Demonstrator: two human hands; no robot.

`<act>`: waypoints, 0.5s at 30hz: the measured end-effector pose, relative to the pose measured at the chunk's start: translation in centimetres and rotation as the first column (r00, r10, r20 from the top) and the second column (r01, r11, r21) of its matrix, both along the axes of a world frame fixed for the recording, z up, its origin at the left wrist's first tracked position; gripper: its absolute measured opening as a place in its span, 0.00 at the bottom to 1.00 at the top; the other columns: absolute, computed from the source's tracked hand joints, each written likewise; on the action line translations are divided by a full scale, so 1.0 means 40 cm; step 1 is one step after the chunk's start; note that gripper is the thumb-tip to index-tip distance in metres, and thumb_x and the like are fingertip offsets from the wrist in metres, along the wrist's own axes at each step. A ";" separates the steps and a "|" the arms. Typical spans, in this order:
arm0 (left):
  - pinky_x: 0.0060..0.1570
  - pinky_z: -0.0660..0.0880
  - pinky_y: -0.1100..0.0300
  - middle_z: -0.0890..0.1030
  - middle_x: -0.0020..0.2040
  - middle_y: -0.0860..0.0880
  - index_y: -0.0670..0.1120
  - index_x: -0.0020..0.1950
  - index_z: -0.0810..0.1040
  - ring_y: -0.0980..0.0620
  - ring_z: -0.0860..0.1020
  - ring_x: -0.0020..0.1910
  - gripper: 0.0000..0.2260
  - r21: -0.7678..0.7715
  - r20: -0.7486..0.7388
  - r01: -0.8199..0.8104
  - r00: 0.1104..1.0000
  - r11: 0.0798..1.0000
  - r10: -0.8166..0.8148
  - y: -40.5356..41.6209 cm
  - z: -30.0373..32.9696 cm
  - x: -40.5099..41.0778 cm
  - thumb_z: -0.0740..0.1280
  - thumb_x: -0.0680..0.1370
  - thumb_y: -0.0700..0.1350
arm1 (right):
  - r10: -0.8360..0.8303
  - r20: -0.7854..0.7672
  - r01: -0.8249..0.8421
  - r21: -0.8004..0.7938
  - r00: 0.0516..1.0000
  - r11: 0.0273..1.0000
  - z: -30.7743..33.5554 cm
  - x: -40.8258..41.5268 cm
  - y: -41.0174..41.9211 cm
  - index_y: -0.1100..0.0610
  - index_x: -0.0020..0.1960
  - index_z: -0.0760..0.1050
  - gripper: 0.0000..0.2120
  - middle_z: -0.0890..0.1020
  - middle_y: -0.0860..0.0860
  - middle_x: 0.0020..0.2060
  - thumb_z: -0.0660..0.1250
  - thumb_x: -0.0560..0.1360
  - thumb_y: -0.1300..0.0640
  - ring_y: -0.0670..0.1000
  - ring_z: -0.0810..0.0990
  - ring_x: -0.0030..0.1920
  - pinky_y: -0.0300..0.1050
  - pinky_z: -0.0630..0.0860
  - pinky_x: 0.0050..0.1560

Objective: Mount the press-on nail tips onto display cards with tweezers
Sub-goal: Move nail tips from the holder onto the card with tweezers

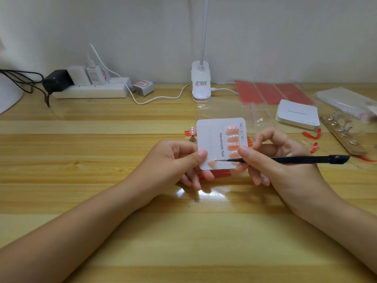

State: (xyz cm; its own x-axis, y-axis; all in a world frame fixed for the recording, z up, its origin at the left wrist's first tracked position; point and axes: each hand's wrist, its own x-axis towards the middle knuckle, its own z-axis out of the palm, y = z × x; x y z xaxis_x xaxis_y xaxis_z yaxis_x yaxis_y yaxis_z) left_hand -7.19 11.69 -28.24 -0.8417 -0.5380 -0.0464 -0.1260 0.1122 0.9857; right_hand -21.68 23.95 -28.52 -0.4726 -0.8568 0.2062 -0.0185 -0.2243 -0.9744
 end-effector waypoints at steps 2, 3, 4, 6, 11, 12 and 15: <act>0.26 0.72 0.70 0.84 0.34 0.47 0.48 0.34 0.80 0.57 0.77 0.24 0.13 -0.001 0.003 0.000 1.000 1.000 0.000 0.000 -0.001 0.000 0.63 0.77 0.42 | 0.000 -0.005 0.000 0.006 1.000 1.000 0.000 -0.001 0.000 0.53 0.34 0.69 0.11 0.82 0.58 0.27 0.71 0.60 0.52 0.46 0.70 0.19 0.31 0.66 0.22; 0.26 0.72 0.70 0.84 0.34 0.47 0.48 0.35 0.80 0.57 0.77 0.24 0.12 -0.003 0.004 0.000 1.000 1.000 0.000 -0.001 -0.001 0.001 0.63 0.77 0.42 | -0.004 -0.008 0.004 0.006 1.000 1.000 0.000 -0.002 0.000 0.52 0.34 0.69 0.11 0.82 0.58 0.27 0.71 0.60 0.51 0.46 0.70 0.19 0.32 0.66 0.22; 0.26 0.72 0.70 0.84 0.34 0.47 0.47 0.36 0.79 0.57 0.77 0.24 0.11 -0.003 0.005 0.000 1.000 1.000 0.000 -0.001 -0.001 0.001 0.63 0.77 0.42 | -0.006 -0.012 0.006 0.006 1.000 1.000 -0.002 -0.003 0.001 0.52 0.34 0.70 0.12 0.82 0.58 0.28 0.71 0.59 0.50 0.46 0.70 0.19 0.32 0.66 0.21; 0.26 0.72 0.70 0.84 0.34 0.47 0.47 0.37 0.79 0.57 0.77 0.24 0.10 -0.002 0.007 -0.002 1.000 1.000 0.002 -0.001 -0.001 0.001 0.63 0.77 0.42 | -0.011 -0.021 0.011 0.004 1.000 1.000 -0.003 -0.004 0.002 0.52 0.34 0.70 0.12 0.82 0.58 0.28 0.71 0.59 0.50 0.46 0.70 0.19 0.33 0.66 0.21; 0.27 0.73 0.70 0.84 0.35 0.47 0.46 0.38 0.79 0.57 0.77 0.24 0.09 0.010 0.010 -0.002 1.000 1.000 0.002 -0.003 0.000 0.001 0.63 0.77 0.43 | -0.010 -0.054 0.010 -0.017 0.999 1.000 -0.005 -0.004 0.002 0.54 0.36 0.69 0.11 0.81 0.57 0.27 0.70 0.62 0.53 0.46 0.70 0.20 0.34 0.66 0.22; 0.27 0.73 0.70 0.84 0.35 0.47 0.46 0.38 0.79 0.57 0.77 0.24 0.09 0.015 0.008 -0.002 1.000 1.000 0.002 -0.003 0.001 0.002 0.63 0.77 0.43 | -0.011 -0.062 0.009 -0.026 0.998 1.000 -0.006 -0.003 0.003 0.55 0.36 0.68 0.11 0.81 0.57 0.27 0.70 0.63 0.54 0.46 0.70 0.20 0.34 0.66 0.23; 0.27 0.73 0.70 0.84 0.36 0.46 0.46 0.37 0.80 0.57 0.77 0.24 0.09 0.039 -0.001 -0.004 1.000 0.999 0.004 -0.004 0.003 0.003 0.63 0.76 0.43 | -0.010 -0.099 0.004 -0.055 0.995 0.998 -0.010 -0.003 0.002 0.57 0.36 0.68 0.10 0.80 0.57 0.26 0.69 0.64 0.56 0.46 0.70 0.21 0.34 0.67 0.23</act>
